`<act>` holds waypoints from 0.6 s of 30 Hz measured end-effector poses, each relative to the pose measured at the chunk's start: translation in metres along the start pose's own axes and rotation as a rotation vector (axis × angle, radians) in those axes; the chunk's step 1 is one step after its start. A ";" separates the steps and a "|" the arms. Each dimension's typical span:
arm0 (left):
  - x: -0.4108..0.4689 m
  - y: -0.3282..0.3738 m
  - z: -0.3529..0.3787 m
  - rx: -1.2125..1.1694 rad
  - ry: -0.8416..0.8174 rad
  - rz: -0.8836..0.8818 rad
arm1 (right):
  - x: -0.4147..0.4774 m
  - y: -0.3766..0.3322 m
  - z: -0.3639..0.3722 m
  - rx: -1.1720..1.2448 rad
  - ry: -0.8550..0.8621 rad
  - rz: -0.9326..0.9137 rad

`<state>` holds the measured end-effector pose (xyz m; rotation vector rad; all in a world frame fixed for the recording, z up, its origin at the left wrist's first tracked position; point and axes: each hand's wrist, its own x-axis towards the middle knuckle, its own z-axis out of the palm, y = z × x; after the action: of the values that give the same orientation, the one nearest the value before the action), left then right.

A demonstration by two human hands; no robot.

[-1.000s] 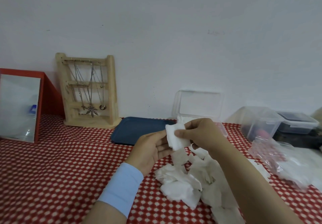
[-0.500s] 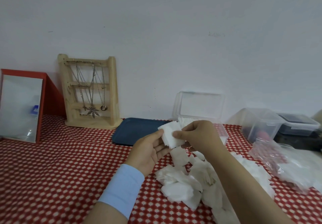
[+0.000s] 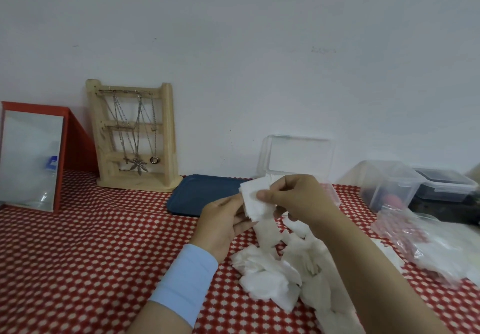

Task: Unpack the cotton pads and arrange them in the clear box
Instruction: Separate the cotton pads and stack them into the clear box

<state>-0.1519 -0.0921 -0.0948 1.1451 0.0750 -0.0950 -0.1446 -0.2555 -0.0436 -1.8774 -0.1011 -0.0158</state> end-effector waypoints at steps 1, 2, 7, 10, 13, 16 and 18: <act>0.000 0.000 0.001 0.003 -0.013 0.005 | 0.001 0.003 0.003 -0.038 0.027 0.008; 0.000 0.000 0.000 0.006 -0.020 0.008 | 0.003 0.006 0.005 -0.081 0.055 0.016; 0.001 0.002 0.000 -0.018 -0.040 -0.029 | 0.008 0.013 0.006 -0.154 0.075 0.047; 0.001 0.002 -0.003 0.112 -0.083 0.013 | 0.007 0.011 0.006 -0.101 0.025 0.057; 0.005 0.000 -0.011 0.215 -0.030 0.060 | 0.008 0.012 0.006 -0.150 0.077 0.035; 0.011 0.002 -0.021 0.171 0.053 0.048 | 0.010 0.016 0.005 -0.648 0.080 0.073; 0.013 0.002 -0.025 0.150 0.068 0.047 | 0.009 0.022 0.008 -0.867 -0.010 0.153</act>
<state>-0.1386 -0.0687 -0.1045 1.2993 0.1024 -0.0205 -0.1344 -0.2542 -0.0668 -2.7469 0.0570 0.0649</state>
